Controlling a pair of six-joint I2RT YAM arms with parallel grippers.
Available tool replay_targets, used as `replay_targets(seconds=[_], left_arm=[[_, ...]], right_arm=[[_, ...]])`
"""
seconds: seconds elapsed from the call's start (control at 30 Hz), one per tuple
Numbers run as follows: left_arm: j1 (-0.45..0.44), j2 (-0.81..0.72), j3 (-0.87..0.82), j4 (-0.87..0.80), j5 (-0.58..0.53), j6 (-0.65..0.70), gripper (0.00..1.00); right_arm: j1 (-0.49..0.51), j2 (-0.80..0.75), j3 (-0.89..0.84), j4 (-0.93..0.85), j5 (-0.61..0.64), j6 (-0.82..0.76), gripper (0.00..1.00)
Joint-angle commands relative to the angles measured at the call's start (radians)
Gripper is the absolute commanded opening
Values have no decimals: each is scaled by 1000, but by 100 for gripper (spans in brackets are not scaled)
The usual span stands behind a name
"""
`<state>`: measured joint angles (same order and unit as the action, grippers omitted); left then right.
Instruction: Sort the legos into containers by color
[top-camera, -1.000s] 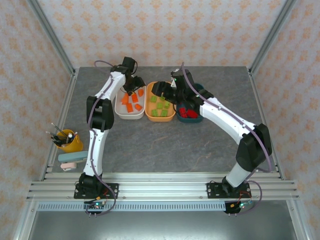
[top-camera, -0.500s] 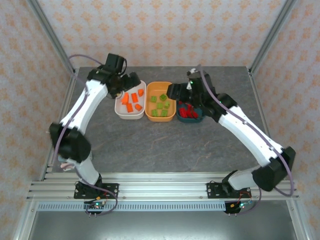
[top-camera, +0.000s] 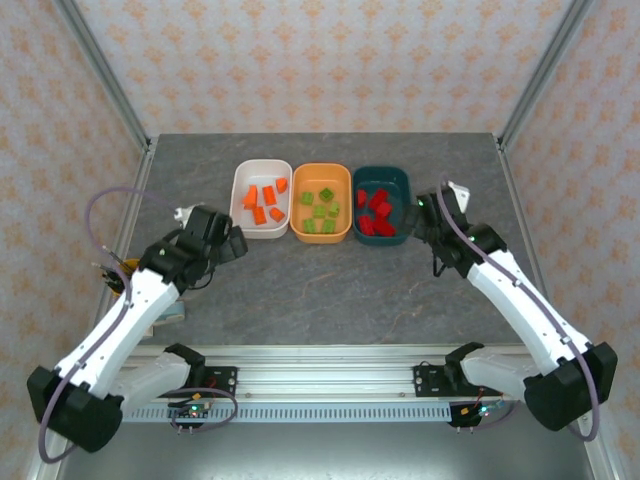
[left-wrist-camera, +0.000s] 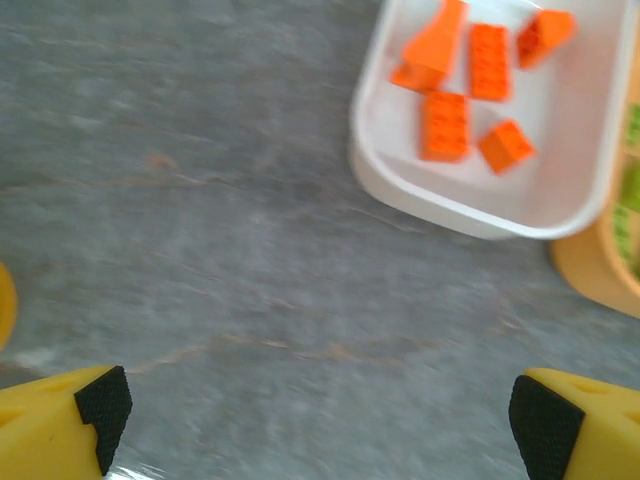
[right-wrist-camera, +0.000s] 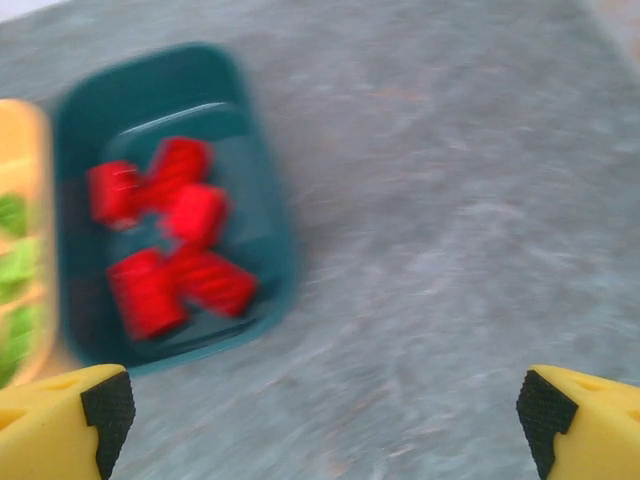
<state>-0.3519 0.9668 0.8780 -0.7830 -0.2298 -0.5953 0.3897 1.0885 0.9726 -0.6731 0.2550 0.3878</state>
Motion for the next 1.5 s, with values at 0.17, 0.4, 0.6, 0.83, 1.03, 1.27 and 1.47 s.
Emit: replay_targets(seconds=[0.17,0.4,0.6,0.83,1.03,1.27,1.47], left_arm=[[129,-57,-257,467,-254,361,100],[258,146,-357,827,-94,469,100],[318,368,-360,1116,12,539,100],[327,510,-305,1260,76,552,100],[326,531,-503,1631,74,556,100],[300,529,-471,1564,21,569,100],[297,527,-470,1557,19,569,100]], right_arm=[[-96,-11,-324,485,319,-204,100],[-191,89,-480,864,159,-307,100],[-304,243,-520,1170,-23,-367,100],[-379,368,-523,1348,-178,-389,100],[-380,428,-577,1487,-195,-399,99],[-369,428,-562,1456,-183,-413,99],[-357,430,-558,1451,-171,-422,99]])
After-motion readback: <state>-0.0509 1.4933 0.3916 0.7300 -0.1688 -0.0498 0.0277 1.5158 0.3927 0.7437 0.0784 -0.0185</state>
